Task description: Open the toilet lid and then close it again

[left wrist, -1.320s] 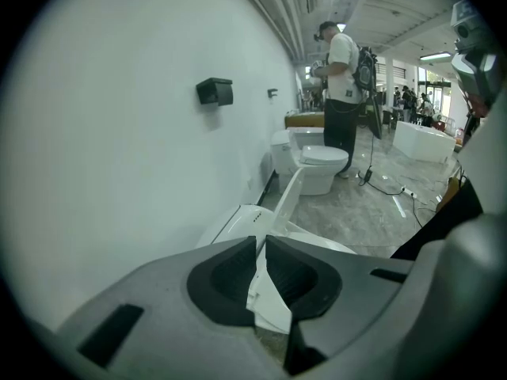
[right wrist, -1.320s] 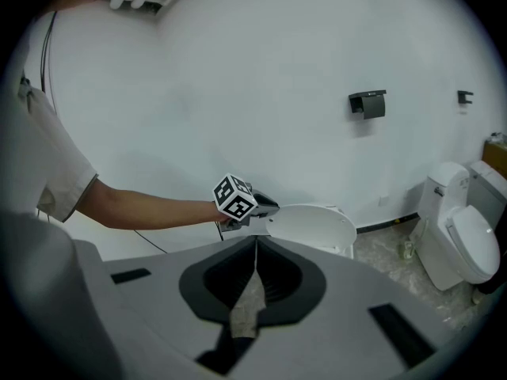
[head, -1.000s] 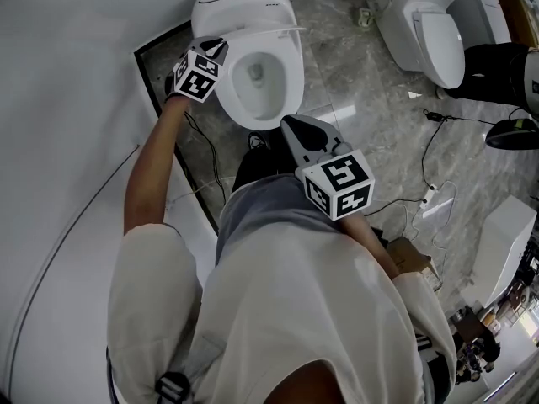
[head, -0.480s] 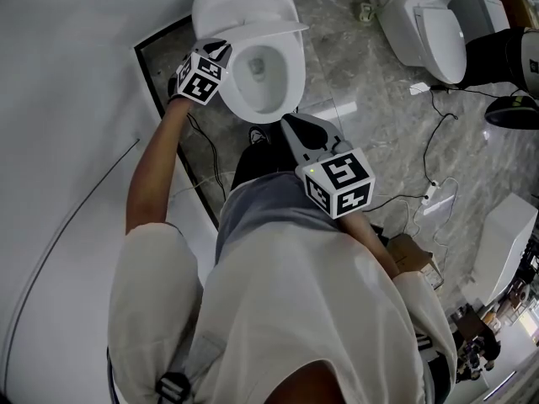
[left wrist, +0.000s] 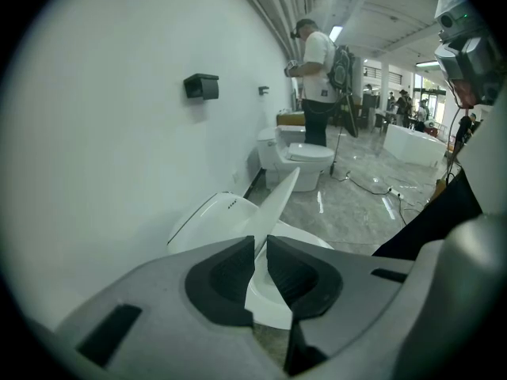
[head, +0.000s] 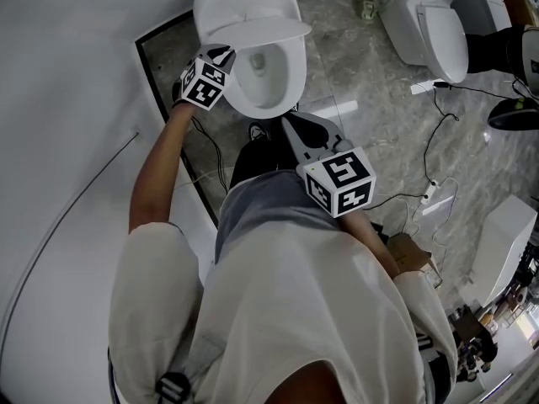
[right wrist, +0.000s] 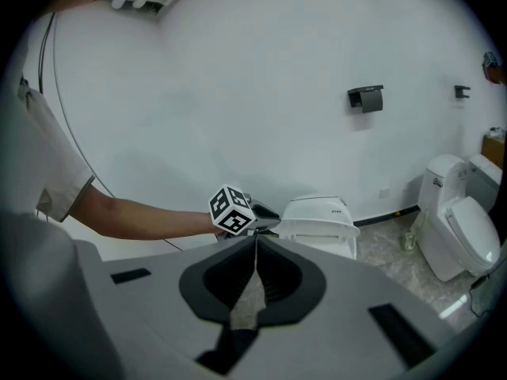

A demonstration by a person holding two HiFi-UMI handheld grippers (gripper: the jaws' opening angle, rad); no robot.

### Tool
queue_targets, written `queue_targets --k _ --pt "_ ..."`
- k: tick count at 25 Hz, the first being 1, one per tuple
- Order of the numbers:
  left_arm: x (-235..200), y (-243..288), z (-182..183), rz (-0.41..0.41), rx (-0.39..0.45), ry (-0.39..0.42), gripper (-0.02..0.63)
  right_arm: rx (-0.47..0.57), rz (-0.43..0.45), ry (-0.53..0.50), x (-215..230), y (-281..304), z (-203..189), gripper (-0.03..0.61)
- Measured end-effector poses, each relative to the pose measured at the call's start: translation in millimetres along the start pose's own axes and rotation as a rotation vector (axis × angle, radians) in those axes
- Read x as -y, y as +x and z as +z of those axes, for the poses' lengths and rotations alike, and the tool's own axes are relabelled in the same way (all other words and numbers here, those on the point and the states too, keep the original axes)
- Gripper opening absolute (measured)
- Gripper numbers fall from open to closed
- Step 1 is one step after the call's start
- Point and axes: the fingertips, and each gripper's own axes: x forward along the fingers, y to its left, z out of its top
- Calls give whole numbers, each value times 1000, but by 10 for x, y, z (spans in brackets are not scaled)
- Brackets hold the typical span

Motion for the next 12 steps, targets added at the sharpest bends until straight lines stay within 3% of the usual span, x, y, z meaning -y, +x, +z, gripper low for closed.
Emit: queue_targets --k 12 --pt "246 11 -149 -40 -10 -9 39 -8 17 -7 -2 30 19 12"
